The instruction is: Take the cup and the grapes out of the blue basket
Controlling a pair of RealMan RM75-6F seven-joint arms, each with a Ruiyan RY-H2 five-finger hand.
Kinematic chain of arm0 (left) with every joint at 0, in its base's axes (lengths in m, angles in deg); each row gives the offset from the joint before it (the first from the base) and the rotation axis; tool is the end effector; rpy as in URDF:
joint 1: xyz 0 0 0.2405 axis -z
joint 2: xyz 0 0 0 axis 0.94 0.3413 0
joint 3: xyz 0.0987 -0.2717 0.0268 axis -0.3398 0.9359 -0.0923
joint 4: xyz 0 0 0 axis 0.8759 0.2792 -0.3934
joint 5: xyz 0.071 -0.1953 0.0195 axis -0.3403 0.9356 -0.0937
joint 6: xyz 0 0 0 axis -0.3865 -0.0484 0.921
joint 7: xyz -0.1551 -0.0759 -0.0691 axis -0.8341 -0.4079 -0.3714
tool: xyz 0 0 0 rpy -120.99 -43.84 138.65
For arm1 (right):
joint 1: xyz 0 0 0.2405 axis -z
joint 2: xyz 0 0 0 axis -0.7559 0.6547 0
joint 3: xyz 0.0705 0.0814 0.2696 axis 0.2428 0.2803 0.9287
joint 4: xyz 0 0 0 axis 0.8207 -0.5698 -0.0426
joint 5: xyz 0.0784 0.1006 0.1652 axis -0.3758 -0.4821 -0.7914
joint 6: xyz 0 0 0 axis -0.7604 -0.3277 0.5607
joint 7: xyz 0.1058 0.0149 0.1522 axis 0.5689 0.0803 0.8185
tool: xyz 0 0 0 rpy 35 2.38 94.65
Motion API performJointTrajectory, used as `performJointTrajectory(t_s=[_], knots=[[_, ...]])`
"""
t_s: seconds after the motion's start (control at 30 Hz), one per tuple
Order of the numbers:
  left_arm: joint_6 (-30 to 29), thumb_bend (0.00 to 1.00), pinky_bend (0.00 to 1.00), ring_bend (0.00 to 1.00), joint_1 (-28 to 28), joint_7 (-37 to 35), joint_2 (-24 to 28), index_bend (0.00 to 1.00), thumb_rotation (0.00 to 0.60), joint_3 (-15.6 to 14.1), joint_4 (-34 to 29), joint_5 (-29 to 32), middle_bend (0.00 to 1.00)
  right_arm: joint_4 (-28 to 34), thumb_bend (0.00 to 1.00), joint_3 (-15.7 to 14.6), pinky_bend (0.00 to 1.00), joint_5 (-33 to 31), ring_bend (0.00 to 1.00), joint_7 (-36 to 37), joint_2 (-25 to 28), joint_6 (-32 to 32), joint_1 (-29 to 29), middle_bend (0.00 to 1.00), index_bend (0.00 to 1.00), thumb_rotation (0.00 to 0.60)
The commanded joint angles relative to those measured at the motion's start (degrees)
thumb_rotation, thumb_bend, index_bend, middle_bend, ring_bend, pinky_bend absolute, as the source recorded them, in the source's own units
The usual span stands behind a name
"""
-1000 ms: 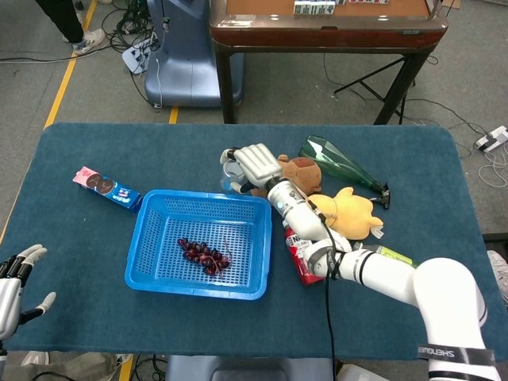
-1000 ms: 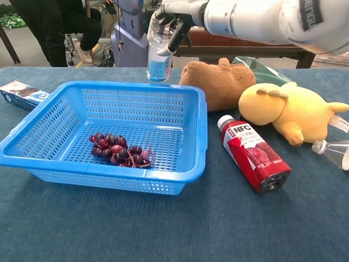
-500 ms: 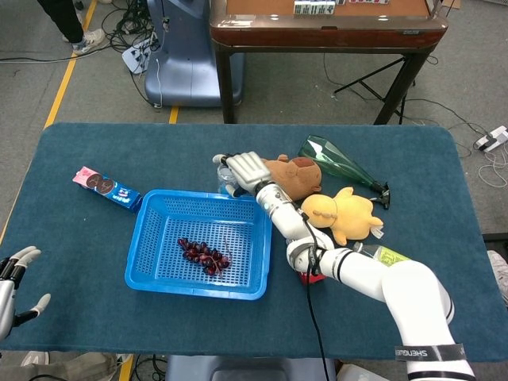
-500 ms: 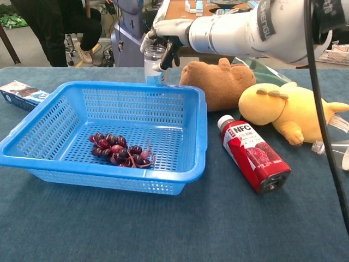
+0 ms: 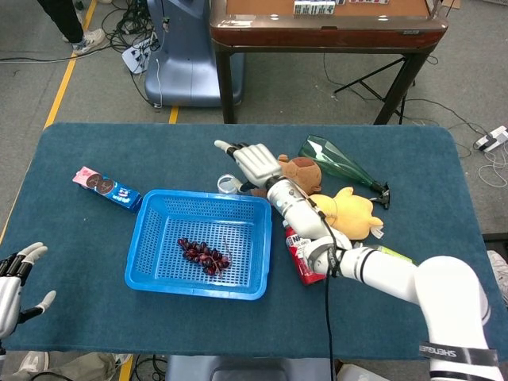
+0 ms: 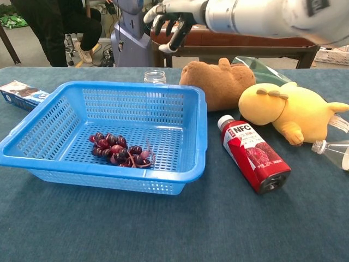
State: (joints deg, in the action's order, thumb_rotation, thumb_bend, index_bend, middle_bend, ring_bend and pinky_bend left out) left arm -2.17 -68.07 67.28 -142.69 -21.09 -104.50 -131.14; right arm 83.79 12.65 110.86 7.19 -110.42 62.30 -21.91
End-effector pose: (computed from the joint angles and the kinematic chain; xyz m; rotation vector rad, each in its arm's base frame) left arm -0.3096 0.2043 0.2001 -1.3814 -0.8194 -0.8299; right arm 0.0059 -0.5304 -0.0075 1.9336 -0.9700 1.0830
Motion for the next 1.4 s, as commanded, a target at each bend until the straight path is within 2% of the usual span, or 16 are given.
performJointTrajectory(t_s=[0.03, 0.3, 0.5, 0.7, 0.8, 0.9, 1.17, 1.4], knots=[[0.6, 0.24, 0.23, 0.2, 0.8, -0.1, 0.1, 0.24, 0.6, 0.2, -0.1, -0.8, 0.19, 9.5, 0.36, -1.9, 0.38, 4.3, 0.2, 0.6, 7.6, 6.4, 6.5, 0.2, 0.08, 0.6], [1.6, 0.24, 0.23, 0.2, 3.8, -0.8, 0.7, 0.25, 0.6, 1.4, -1.1, -4.8, 0.19, 25.4, 0.36, -7.5, 0.38, 11.3, 0.2, 0.9, 20.3, 18.2, 19.4, 0.25, 0.08, 0.6], [6.4, 0.24, 0.23, 0.2, 8.4, -5.0, 1.3, 0.28, 0.6, 2.7, -2.4, -6.5, 0.19, 31.8, 0.36, -11.7, 0.38, 16.8, 0.2, 3.1, 26.0, 25.1, 28.0, 0.25, 0.08, 0.6], [11.9, 0.24, 0.23, 0.2, 14.6, -8.7, 0.6, 0.32, 0.6, 4.0, -1.9, -10.4, 0.22, 34.9, 0.36, -13.7, 0.38, 21.3, 0.2, 4.9, 30.6, 29.5, 33.6, 0.25, 0.08, 0.6], [17.2, 0.24, 0.24, 0.22, 18.7, -10.2, -0.5, 0.33, 0.6, 4.1, -1.3, -11.0, 0.25, 36.0, 0.36, -14.2, 0.38, 22.8, 0.2, 5.7, 32.4, 30.8, 35.7, 0.25, 0.08, 0.6], [22.4, 0.24, 0.24, 0.23, 22.1, -8.4, -1.0, 0.32, 0.6, 4.4, -1.2, -10.5, 0.25, 36.5, 0.36, -14.3, 0.38, 23.9, 0.2, 5.9, 33.3, 31.6, 37.0, 0.25, 0.08, 0.6], [32.0, 0.24, 0.24, 0.23, 29.7, -3.8, -6.8, 0.32, 0.6, 6.3, 0.5, -5.3, 0.25, 36.7, 0.36, -13.9, 0.38, 25.8, 0.2, 7.0, 33.9, 32.0, 39.1, 0.25, 0.08, 0.6], [39.3, 0.24, 0.24, 0.23, 34.9, 1.7, -11.5, 0.31, 0.6, 7.2, 3.9, 2.6, 0.25, 35.8, 0.36, -13.3, 0.38, 26.4, 0.2, 8.3, 34.1, 31.6, 40.4, 0.25, 0.08, 0.6]])
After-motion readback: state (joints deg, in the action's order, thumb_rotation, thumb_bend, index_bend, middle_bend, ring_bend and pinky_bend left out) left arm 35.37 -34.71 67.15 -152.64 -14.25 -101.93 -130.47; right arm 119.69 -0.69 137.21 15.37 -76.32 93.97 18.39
